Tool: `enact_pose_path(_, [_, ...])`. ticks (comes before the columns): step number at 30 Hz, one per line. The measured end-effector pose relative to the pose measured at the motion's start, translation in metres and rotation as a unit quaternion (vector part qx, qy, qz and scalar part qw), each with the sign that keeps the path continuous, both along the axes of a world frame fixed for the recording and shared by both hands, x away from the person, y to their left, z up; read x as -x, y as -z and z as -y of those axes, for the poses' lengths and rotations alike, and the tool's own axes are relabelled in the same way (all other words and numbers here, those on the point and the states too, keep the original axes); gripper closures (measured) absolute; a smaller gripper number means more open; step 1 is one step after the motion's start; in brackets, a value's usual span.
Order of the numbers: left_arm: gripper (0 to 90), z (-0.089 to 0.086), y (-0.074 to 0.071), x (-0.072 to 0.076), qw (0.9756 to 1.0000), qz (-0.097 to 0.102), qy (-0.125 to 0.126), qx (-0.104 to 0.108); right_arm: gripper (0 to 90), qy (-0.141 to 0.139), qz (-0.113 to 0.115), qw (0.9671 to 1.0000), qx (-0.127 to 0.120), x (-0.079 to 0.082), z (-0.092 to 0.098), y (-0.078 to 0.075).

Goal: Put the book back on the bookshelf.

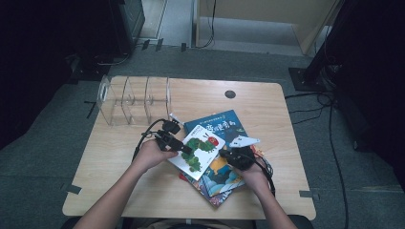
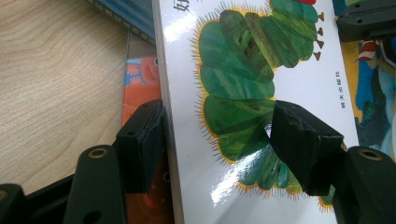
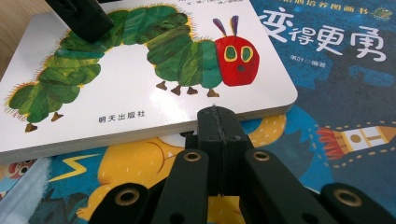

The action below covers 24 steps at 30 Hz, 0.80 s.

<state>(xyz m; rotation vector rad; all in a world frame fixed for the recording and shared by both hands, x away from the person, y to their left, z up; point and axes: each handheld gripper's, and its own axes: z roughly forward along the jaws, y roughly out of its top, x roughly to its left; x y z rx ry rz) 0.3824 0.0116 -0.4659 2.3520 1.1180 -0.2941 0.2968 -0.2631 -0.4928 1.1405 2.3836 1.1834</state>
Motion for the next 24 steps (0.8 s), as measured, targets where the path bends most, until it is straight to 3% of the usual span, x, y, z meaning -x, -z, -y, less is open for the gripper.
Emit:
enact_pose_path(8, [36.6,0.003,-0.002,-0.003,0.9998,-0.012,-0.009,-0.012,90.0,-0.002,-0.007,1.0,-0.003,0.002,-0.003,-0.001])
enact_pose_path(13, [42.5,0.003,-0.004,-0.008,0.9989,-0.038,-0.018,-0.02,90.0,0.0,-0.008,1.0,-0.005,0.002,-0.003,0.0])
enact_pose_path(17, [45.6,0.004,-0.012,-0.009,0.9987,-0.038,-0.015,-0.031,90.0,0.0,-0.013,0.9999,-0.008,0.001,-0.003,0.0])
enact_pose_path(22, [48.6,0.0,-0.032,-0.009,0.9993,-0.031,-0.013,-0.013,90.0,0.003,-0.015,0.9998,-0.011,0.001,-0.003,0.0])
enact_pose_path(24, [50.4,-0.001,-0.041,-0.008,0.9994,-0.032,-0.01,0.006,90.0,0.001,-0.012,0.9999,-0.011,0.001,-0.003,0.0])
